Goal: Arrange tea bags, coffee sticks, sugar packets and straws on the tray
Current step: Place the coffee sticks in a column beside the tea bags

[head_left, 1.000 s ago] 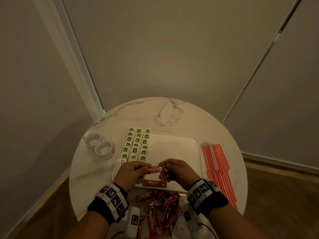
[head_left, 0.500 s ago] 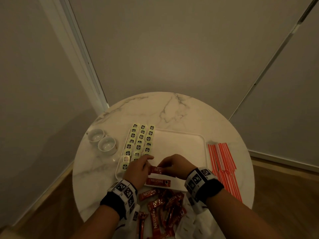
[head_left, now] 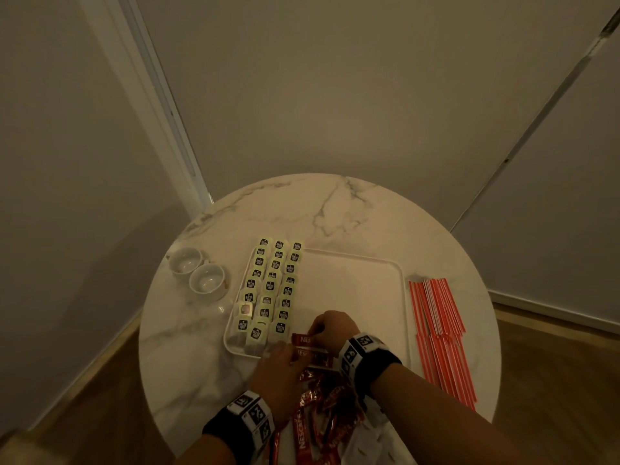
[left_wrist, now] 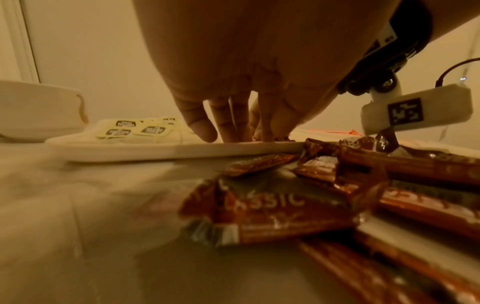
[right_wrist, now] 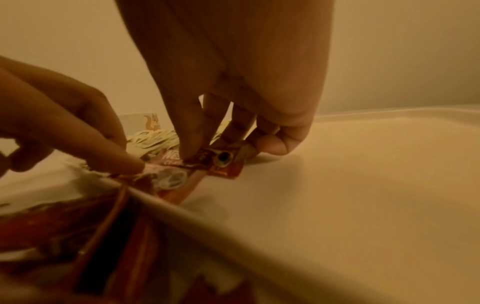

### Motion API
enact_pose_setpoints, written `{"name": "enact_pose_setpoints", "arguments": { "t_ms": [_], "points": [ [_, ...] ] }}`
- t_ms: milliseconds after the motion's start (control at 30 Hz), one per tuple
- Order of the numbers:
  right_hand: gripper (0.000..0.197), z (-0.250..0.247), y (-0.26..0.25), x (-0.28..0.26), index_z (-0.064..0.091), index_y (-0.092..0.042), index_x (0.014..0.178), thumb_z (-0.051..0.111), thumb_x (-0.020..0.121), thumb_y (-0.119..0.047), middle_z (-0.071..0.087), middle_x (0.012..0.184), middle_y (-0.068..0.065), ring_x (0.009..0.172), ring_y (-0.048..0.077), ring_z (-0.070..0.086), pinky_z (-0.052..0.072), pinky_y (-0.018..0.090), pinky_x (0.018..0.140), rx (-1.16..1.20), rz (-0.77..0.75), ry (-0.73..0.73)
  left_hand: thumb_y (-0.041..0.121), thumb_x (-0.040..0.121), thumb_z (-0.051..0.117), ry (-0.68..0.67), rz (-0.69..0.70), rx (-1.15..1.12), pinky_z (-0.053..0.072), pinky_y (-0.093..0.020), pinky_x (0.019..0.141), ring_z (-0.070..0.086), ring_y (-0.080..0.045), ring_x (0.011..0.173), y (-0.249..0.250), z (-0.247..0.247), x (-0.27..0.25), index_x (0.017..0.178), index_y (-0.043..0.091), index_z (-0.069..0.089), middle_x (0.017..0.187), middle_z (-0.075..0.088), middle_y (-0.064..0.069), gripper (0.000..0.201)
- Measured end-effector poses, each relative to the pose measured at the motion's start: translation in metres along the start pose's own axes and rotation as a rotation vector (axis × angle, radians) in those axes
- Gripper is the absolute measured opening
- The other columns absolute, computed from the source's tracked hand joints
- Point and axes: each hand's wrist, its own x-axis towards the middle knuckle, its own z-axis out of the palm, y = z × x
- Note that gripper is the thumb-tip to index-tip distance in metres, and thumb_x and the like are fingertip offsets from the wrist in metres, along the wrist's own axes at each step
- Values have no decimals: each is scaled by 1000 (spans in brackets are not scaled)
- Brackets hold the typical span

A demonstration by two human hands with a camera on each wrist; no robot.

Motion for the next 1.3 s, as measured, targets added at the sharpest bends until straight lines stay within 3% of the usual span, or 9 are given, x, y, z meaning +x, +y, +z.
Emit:
{"name": "enact_pose_setpoints", "arguments": {
  "t_ms": [33, 133, 233, 567, 867, 1300],
  "points": [
    [15, 2, 0, 1, 74, -20, 98, 66, 86, -23, 68, 104, -3, 96, 13, 62, 53, 28, 87, -1, 0, -2, 60, 81, 32, 20, -15, 2, 53, -37, 80, 59, -22, 101, -1, 4, -1, 119, 34, 59, 107, 58, 2, 53],
    [12, 7, -2, 1, 74, -21, 94, 67, 84, -21, 69, 100, -4, 92, 13, 63, 54, 28, 85, 4, -7, -10, 57, 88, 27, -15, -21, 25, 37, -41, 101, 35, -23, 130, -2, 14, -2, 137, 39, 37, 137, 40, 4, 53],
    [11, 11, -3, 0, 73, -21, 93, 66, 84, -21, 68, 99, -5, 91, 12, 63, 55, 28, 84, 6, -18, -20, 52, 94, 32, 16, -14, 21, 29, -39, 108, 22, -19, 137, -2, 16, -1, 140, 41, 30, 146, 27, 8, 48],
    [17, 11, 1, -2, 76, -22, 98, 65, 84, -22, 71, 102, -4, 93, 11, 64, 53, 25, 86, -9, -39, -46, 51, 96, 33, -7, -54, 53, 28, -42, 107, 22, -22, 136, 0, 16, -3, 142, 42, 22, 145, 29, 3, 49],
    [17, 14, 5, -4, 74, -19, 100, 63, 86, -19, 69, 104, -3, 88, 9, 59, 46, 19, 77, 42, -34, 2, 50, 96, 33, 22, -63, 83, 28, -42, 105, 21, -24, 137, 2, 20, -4, 142, 43, 21, 147, 28, 2, 48],
    [19, 16, 2, -4, 74, -19, 102, 61, 88, -22, 68, 109, -2, 99, 14, 61, 50, 26, 91, 31, -60, 27, 56, 92, 32, 13, -31, 85, 28, -42, 105, 20, -23, 137, -3, 24, -3, 141, 45, 20, 147, 26, 2, 51]
  ]
}}
